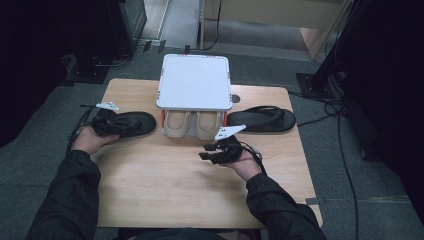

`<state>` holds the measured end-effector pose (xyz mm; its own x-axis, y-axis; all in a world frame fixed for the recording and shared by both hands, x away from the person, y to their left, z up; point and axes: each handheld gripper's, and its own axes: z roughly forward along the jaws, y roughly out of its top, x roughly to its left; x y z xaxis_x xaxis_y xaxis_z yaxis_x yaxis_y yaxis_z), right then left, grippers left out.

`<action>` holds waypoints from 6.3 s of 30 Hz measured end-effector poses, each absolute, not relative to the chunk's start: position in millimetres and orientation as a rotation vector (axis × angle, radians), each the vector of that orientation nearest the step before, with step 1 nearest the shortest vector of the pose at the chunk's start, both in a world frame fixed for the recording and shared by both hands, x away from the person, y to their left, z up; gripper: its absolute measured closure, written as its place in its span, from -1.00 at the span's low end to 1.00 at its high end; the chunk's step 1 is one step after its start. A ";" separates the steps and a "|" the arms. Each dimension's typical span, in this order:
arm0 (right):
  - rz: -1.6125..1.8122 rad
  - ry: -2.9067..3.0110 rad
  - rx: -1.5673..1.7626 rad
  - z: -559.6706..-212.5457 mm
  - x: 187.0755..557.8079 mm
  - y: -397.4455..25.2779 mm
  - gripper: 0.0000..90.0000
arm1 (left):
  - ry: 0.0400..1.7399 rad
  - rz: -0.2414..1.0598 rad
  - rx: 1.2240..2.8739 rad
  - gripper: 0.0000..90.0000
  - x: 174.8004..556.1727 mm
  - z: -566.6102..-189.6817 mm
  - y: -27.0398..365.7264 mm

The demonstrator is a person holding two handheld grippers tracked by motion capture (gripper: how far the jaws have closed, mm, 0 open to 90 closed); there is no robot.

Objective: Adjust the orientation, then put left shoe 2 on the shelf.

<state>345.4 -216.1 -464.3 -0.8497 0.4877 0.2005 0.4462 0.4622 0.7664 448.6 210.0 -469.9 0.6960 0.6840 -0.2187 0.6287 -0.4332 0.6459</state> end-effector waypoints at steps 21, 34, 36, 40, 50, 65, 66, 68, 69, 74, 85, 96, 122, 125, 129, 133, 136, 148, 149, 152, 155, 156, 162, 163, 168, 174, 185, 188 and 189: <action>1.361 2.621 0.876 -464.7 342.5 -223.1 0.30 | 1.096 0.138 2.048 0.44 455.6 -450.8 211.9; 1.363 2.635 0.850 -464.8 344.1 -219.0 0.30 | 1.151 0.216 2.002 0.64 441.4 -455.2 260.0; 1.364 2.641 0.840 -464.6 345.4 -217.0 0.31 | 1.166 0.219 1.989 0.67 439.5 -458.6 266.5; 1.367 2.646 0.835 -464.9 346.7 -214.5 0.30 | 1.201 0.203 1.992 0.67 437.5 -469.3 276.7; 1.366 2.671 0.813 -464.8 349.5 -207.1 0.30 | 1.212 0.151 2.012 0.70 435.0 -479.8 276.2; 1.368 2.671 0.802 -464.3 350.5 -206.2 0.30 | 1.045 0.041 2.131 0.68 435.4 -482.9 224.9; 1.368 2.671 0.802 -464.3 350.5 -206.2 0.30 | 1.037 0.033 2.135 0.68 435.4 -483.0 222.3; 1.369 2.670 0.803 -464.4 350.5 -206.0 0.30 | 1.030 0.028 2.135 0.68 435.1 -483.1 219.5; 1.369 2.671 0.803 -464.5 350.5 -205.9 0.30 | 1.011 0.017 2.141 0.68 434.7 -483.0 214.4; 1.369 2.671 0.802 -464.5 350.4 -205.8 0.30 | 0.976 0.014 2.153 0.62 433.7 -481.5 206.5; 1.366 2.671 0.812 -464.3 350.4 -206.6 0.30 | 0.987 0.115 2.098 0.43 428.7 -461.1 218.8; 1.362 2.670 0.818 -464.7 349.9 -207.4 0.30 | 1.092 0.193 2.086 0.11 432.4 -467.2 243.7; 1.362 2.660 0.832 -465.5 348.3 -210.8 0.29 | 1.121 0.119 2.106 0.51 447.0 -482.9 232.8; 1.363 2.657 0.835 -465.3 348.4 -211.9 0.29 | 1.141 0.106 2.087 0.52 447.4 -481.2 235.0; 1.360 2.657 0.836 -465.3 348.3 -212.2 0.29 | 1.168 0.098 2.070 0.52 448.1 -477.8 236.3; 1.359 2.656 0.841 -465.3 348.2 -212.4 0.29 | 1.192 0.102 2.030 0.52 448.3 -473.0 238.7; 1.360 2.652 0.839 -465.4 348.5 -212.7 0.29 | 1.219 0.097 2.003 0.52 448.2 -467.9 240.4; 1.363 2.645 0.849 -465.4 348.6 -212.5 0.29 | 1.251 0.151 1.936 0.52 449.7 -437.7 238.3; 1.365 2.644 0.849 -465.3 348.6 -212.7 0.29 | 1.252 0.155 1.941 0.52 451.2 -435.0 237.5; 1.369 2.634 0.844 -465.0 349.3 -214.1 0.26 | 1.261 0.161 1.945 0.52 454.9 -429.0 235.9; 1.375 2.616 0.842 -464.7 350.0 -215.1 0.23 | 1.274 0.168 1.944 0.52 459.4 -422.7 233.3; 1.373 2.608 0.845 -464.5 350.1 -215.4 0.22 | 1.277 0.165 1.947 0.52 461.6 -419.1 233.0; 1.381 2.598 0.871 -463.6 350.3 -216.5 0.22 | 1.273 0.178 1.964 0.52 471.4 -397.2 228.4; 1.381 2.596 0.870 -463.4 350.3 -216.7 0.22 | 1.274 0.188 1.966 0.52 472.9 -393.5 227.7; 1.382 2.589 0.869 -462.8 350.4 -217.8 0.21 | 1.300 0.192 1.947 0.52 479.8 -378.4 225.5; 1.384 2.583 0.864 -462.5 350.7 -218.9 0.21 | 1.308 0.217 1.947 0.52 488.2 -358.8 219.0; 1.388 2.553 0.851 -460.3 348.9 -221.3 0.17 | 1.278 0.251 1.959 0.52 501.6 -320.4 196.3; 1.389 2.540 0.871 -459.9 348.5 -223.9 0.15 | 1.267 0.253 1.972 0.52 505.3 -313.1 190.1; 1.389 2.538 0.868 -460.1 348.5 -224.8 0.15 | 1.263 0.255 1.973 0.52 506.5 -310.6 187.5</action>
